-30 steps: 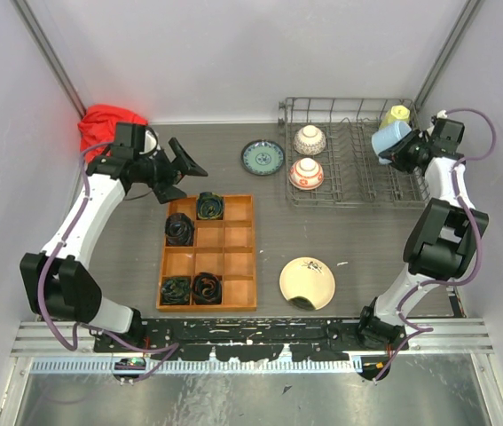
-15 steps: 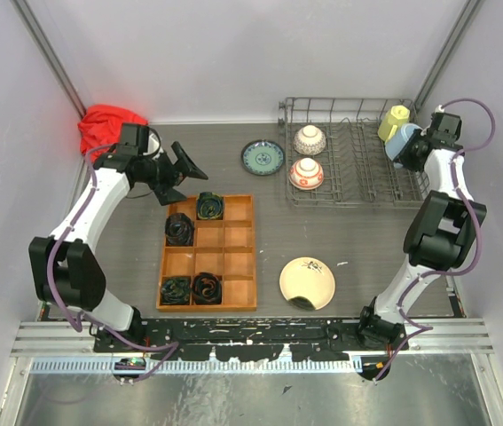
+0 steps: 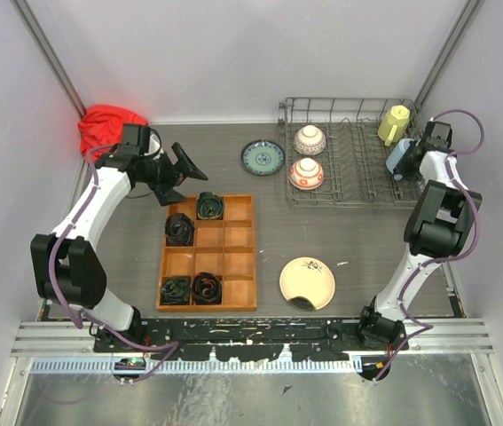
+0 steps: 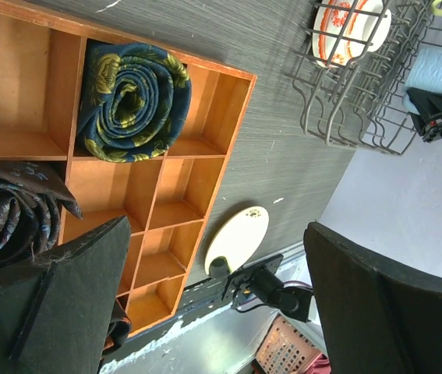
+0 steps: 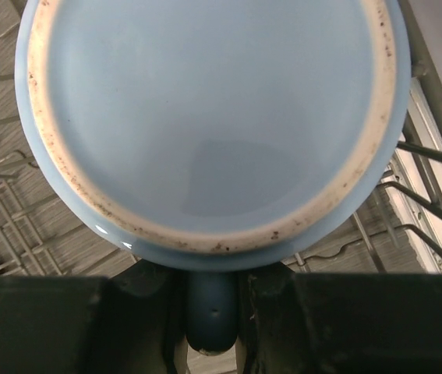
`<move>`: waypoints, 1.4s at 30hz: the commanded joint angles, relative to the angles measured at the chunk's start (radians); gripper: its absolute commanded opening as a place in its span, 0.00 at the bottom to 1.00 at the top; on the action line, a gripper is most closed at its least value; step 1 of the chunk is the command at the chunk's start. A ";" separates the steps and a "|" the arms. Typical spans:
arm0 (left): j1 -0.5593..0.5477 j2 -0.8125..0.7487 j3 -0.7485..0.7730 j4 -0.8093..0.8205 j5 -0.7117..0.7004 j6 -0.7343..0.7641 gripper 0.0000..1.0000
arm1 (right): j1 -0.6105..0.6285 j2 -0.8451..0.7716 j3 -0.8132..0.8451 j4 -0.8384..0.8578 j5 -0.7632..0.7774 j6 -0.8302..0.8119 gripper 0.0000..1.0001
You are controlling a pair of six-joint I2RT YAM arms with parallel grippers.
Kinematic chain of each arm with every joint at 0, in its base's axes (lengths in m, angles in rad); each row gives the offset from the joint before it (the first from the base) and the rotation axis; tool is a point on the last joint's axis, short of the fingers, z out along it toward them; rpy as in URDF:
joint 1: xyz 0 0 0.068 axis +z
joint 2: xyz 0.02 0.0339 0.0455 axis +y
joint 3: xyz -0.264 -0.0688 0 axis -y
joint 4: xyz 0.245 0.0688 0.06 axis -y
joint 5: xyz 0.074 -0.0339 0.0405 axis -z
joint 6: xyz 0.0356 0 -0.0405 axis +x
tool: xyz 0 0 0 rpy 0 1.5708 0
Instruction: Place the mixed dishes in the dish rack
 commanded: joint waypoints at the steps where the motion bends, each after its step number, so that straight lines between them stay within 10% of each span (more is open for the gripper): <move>1: 0.005 0.016 0.026 0.002 -0.004 0.002 0.99 | -0.001 -0.011 0.071 0.183 0.034 -0.027 0.01; 23: 0.004 0.076 0.074 -0.008 -0.017 -0.022 0.99 | 0.056 0.111 0.079 0.262 0.173 -0.063 0.02; 42: 0.002 0.054 0.071 -0.041 -0.016 -0.005 1.00 | 0.060 0.087 -0.009 0.273 0.214 -0.040 0.50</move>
